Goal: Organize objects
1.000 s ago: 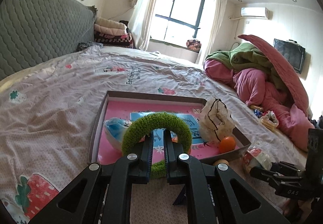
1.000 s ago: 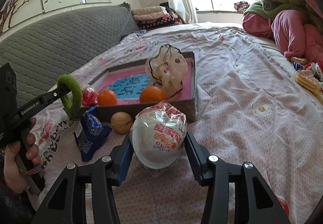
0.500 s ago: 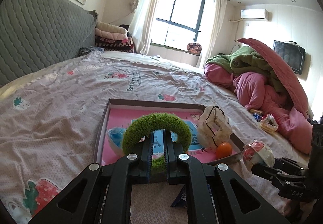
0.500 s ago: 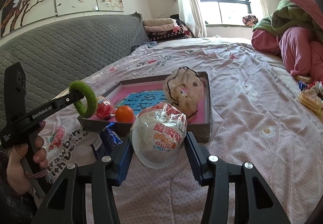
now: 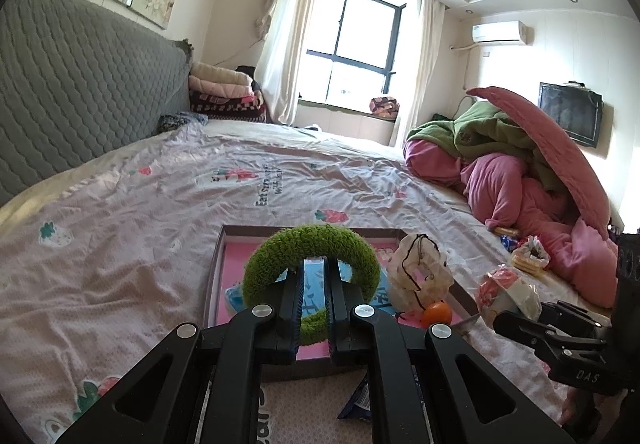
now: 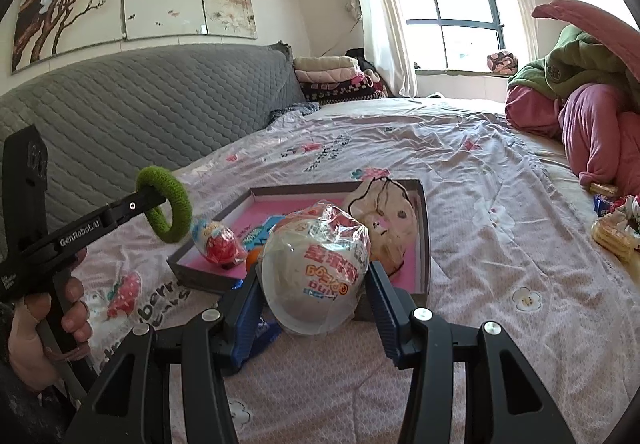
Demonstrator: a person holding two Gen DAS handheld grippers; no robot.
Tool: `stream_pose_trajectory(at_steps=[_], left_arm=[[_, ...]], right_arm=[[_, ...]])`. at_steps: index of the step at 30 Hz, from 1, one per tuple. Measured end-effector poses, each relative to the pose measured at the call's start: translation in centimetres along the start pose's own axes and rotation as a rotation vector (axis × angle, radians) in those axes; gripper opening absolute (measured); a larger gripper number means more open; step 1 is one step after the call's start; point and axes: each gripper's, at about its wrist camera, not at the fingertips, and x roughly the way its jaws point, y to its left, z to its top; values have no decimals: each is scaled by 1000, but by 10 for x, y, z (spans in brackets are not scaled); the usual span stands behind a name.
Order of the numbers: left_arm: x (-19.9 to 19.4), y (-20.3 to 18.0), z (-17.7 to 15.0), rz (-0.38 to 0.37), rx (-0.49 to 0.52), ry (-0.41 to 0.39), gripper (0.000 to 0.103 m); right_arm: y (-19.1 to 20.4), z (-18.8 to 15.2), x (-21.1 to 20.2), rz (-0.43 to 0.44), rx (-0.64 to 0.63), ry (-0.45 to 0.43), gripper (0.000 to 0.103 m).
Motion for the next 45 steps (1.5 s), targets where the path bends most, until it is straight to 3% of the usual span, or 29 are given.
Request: stream_pose_trajectory(at_steps=[28,45], left_arm=[[10,-12,20,-16,22,-18,9],[33,-12,28,-19,14,-14,9]], right_arm=[[8,31,18,-21,-58,-68,51],[-8,43,53,-62,-59,-51,51]])
